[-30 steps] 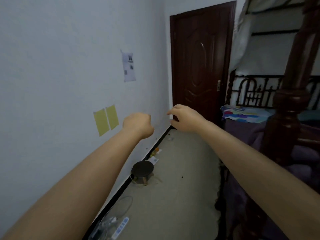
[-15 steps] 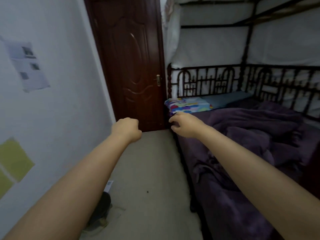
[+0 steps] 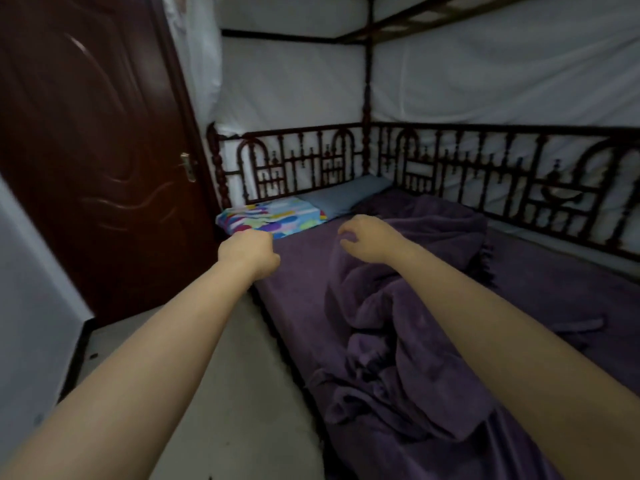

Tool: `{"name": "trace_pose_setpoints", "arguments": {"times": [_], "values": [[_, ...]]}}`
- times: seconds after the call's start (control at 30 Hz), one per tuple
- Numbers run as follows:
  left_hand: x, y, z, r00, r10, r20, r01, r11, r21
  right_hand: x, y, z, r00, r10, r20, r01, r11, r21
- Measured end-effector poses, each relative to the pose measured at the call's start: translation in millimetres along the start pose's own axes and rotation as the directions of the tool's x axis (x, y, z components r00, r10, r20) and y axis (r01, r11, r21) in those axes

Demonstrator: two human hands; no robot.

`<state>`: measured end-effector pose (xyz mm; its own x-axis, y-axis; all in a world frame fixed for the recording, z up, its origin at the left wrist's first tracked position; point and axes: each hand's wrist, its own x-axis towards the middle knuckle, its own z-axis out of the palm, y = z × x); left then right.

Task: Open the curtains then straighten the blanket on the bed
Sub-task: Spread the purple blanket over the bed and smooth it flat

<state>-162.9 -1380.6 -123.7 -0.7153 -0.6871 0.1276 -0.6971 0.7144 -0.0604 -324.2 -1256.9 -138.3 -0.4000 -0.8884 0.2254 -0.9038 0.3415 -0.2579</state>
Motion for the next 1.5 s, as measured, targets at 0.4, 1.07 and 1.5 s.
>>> {"name": "trace_pose_setpoints", "arguments": {"times": [0.4, 1.07, 1.5], "values": [[238.1, 131.7, 68.5, 0.887, 0.461, 0.043, -0.458, 0.887, -0.059, 64.5, 207.6, 18.5, 0.855, 0.516, -0.059, -0.518, 0.854, -0.047], [355.8, 444.5, 221.9, 0.435, 0.833, 0.341, -0.835, 0.515, -0.192, -59.8, 472.5, 94.1, 0.097, 0.990, 0.102, -0.978, 0.075, 0.197], [387.4, 580.2, 359.8, 0.372, 0.772, 0.516, -0.743, 0.580, -0.333, -75.1, 562.4, 261.9, -0.349, 0.737, 0.579, -0.726, -0.603, 0.331]]}}
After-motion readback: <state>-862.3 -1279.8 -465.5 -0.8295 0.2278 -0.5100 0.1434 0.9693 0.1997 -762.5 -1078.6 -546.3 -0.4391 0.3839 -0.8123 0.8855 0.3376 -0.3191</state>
